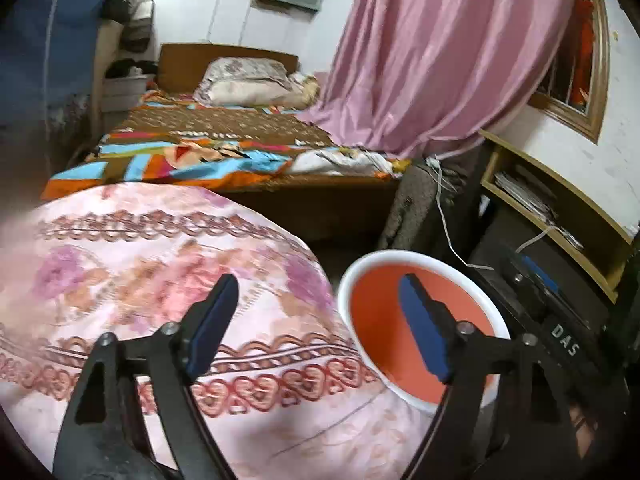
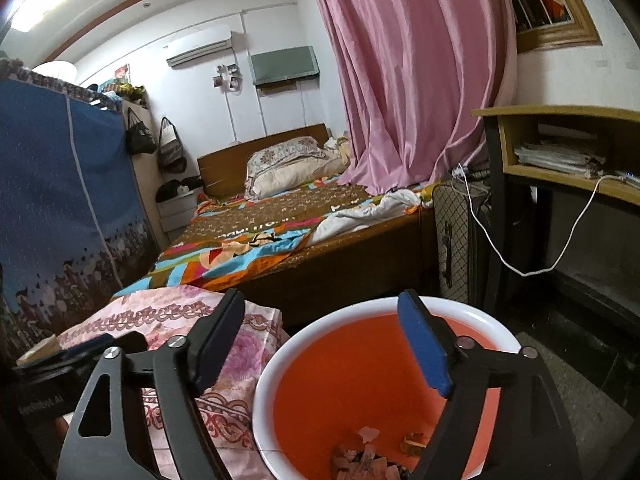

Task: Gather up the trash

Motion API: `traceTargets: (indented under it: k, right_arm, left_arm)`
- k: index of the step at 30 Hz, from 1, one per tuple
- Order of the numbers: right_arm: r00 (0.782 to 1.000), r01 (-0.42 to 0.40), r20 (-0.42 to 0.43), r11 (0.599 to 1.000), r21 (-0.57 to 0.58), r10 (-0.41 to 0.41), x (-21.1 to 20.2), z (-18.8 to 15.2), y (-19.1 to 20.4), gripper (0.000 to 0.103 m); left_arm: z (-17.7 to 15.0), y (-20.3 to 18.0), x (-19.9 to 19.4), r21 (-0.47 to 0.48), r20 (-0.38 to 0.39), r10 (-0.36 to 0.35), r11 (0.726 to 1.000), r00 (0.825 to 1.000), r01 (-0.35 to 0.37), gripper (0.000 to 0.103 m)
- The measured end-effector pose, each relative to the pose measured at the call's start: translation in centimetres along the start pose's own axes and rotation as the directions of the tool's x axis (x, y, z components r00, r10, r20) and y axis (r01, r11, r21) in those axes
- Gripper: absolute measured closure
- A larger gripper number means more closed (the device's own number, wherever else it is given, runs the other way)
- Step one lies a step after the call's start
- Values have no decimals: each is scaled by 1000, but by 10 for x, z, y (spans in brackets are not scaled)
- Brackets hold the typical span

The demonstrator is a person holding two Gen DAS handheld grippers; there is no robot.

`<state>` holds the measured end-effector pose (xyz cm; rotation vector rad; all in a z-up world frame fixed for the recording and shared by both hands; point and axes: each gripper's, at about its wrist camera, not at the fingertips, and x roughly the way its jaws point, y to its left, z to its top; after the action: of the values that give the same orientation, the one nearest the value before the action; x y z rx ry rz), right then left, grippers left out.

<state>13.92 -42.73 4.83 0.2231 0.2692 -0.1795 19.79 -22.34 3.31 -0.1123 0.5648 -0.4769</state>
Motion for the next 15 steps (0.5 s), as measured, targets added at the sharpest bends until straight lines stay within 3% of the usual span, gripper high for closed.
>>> traceTargets:
  k: [2,4,5,8,15]
  right_arm:
    - [1000,3,19,1000,-9,-2,-2,1,4,14]
    - [999,11,44,1000,-15,-11,-5,1,9,3]
    - [998,16,61,1000,-18,-15,-7,1,12,0]
    - [995,13,96,999,-30,-11,-13,1,20,0]
    - [987,10,160,999,-50,-2,-19,2,35,0]
  left_arm:
    - [2,7,-4,-14,24,22,1000,999,-22,27]
    - [3,15,-11,-32,54,48,998,997,-47,13]
    - [2,19,-15,-42,72,67,997,995,-64,11]
    - [2,33,-28,-69,136,123,991,983,-114,12]
    - [4,59,-47,-100,179,209,976,961,-194,12]
